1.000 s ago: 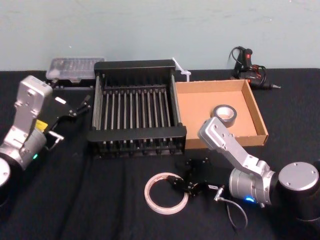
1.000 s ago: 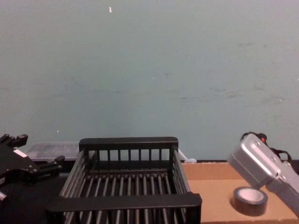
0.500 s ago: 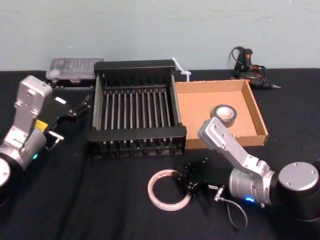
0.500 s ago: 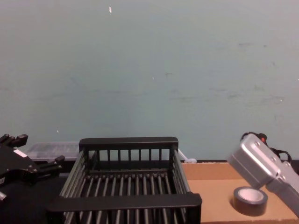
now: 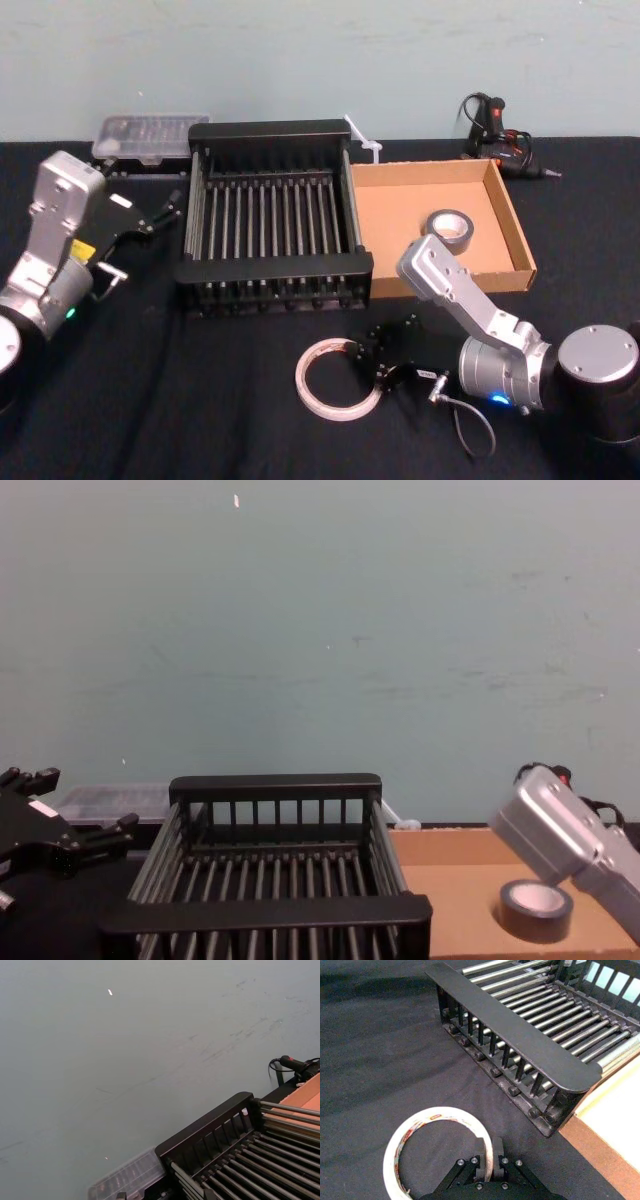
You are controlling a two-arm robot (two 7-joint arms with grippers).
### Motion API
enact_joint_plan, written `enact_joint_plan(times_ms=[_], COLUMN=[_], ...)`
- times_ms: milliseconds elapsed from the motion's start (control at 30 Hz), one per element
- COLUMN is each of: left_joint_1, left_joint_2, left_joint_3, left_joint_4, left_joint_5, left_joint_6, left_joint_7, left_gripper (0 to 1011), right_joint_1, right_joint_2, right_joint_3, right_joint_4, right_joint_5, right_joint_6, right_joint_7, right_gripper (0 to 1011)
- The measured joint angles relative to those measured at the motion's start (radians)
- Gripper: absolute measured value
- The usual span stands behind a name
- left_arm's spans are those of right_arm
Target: Pick up the white tape and place it into the black box , Pick up the silver tape and place it into the brown box.
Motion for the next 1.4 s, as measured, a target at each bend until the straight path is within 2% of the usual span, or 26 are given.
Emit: enact_joint_plan(times_ms=[700, 1100, 1400], left_joint_1=[0.0, 0.0, 0.0], left_joint_2=[0.0, 0.0, 0.0], left_joint_3=[0.0, 0.0, 0.0], left_joint_4=[0.0, 0.0, 0.0], left_joint_5=[0.0, 0.0, 0.0], left_joint_6=[0.0, 0.0, 0.0], left_joint_7=[0.0, 0.0, 0.0], left_gripper=[1001, 1001, 1001], right_joint_1=[-0.006, -0.015, -0.028], right_joint_2=[0.007, 0.03, 0.061], right_joint_3=[0.013, 0.028, 0.036], right_joint_4=[-0.008, -0.055, -0.119], right_joint_5=[0.006, 0.042, 0.067], right_joint_6=[-0.043, -0.063, -0.083], right_joint_7=[0.017, 0.033, 0.038], right_gripper=[99, 98, 98])
